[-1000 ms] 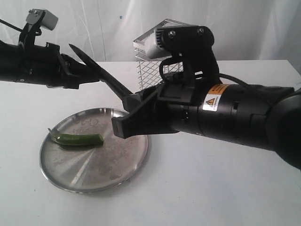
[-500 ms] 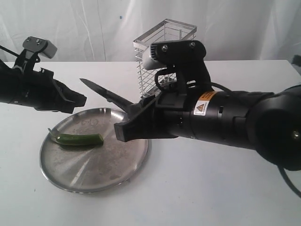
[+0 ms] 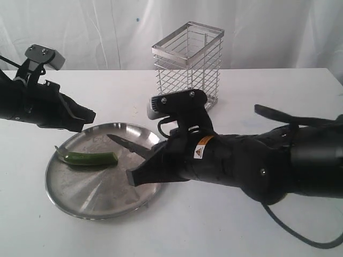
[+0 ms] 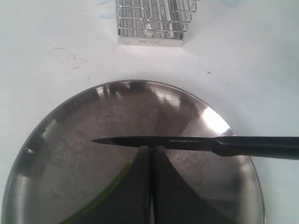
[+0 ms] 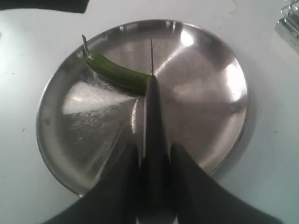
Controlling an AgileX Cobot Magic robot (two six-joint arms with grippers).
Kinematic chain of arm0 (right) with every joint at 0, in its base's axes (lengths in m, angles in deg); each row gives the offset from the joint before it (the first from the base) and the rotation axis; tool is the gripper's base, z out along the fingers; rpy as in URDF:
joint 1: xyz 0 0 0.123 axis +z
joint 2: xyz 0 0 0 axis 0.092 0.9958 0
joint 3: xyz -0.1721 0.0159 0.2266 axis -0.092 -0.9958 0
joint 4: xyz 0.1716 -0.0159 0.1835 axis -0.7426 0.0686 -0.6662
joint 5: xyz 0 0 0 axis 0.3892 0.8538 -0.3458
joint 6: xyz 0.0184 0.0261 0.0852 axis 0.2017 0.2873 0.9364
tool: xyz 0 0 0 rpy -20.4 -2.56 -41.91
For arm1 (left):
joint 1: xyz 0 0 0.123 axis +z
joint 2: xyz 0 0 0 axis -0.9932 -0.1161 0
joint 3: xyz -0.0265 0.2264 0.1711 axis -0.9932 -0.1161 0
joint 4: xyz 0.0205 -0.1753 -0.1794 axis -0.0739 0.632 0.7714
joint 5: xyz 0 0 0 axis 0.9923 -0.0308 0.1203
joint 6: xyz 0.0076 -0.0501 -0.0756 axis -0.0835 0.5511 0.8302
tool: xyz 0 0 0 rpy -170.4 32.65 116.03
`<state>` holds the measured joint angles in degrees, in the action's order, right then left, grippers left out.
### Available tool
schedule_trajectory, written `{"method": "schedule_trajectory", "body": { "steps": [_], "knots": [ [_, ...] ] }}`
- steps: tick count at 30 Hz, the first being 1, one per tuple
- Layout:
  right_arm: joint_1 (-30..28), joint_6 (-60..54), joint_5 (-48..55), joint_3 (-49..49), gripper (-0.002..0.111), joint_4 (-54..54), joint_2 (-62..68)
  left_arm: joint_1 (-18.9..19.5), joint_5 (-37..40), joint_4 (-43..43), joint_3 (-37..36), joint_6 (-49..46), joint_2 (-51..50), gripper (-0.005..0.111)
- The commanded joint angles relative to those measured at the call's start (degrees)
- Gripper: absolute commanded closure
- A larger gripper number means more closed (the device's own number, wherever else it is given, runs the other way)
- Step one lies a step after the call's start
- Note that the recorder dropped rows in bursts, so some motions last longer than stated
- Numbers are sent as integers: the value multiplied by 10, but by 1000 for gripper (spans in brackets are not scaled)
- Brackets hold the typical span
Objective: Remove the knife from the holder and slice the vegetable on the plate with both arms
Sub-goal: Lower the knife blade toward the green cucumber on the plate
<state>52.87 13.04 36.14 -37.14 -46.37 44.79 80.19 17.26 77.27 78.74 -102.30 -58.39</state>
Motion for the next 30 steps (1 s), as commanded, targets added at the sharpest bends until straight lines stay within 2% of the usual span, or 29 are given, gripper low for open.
{"method": "schedule_trajectory", "body": {
  "steps": [1, 5, 11, 16, 23, 27, 29, 30],
  "knots": [
    [5, 5, -57, -23, 108, -12, 19, 2, 6, 4, -3, 5, 2, 107],
    [45, -10, -142, -52, 108, -47, 19, 2, 5, 7, -3, 5, 2, 107],
    [106, -175, -198, -66, 108, -199, 19, 2, 6, 8, -3, 5, 2, 107],
    [134, -193, -211, -66, 108, -207, 26, 2, 6, 15, -3, 5, 2, 107],
    [137, -194, -235, -66, 108, -229, 83, 2, 8, 14, -8, 4, 2, 107],
    [140, -194, -253, -66, 108, -229, 89, 2, 2, -14, -12, -27, 2, 106],
    [140, -194, -249, -66, 108, -230, 89, 2, 6, -16, -12, -75, 2, 100],
    [140, -194, -249, -66, 108, -230, 89, 2, 14, -21, -12, -102, 2, 93]
  ]
}}
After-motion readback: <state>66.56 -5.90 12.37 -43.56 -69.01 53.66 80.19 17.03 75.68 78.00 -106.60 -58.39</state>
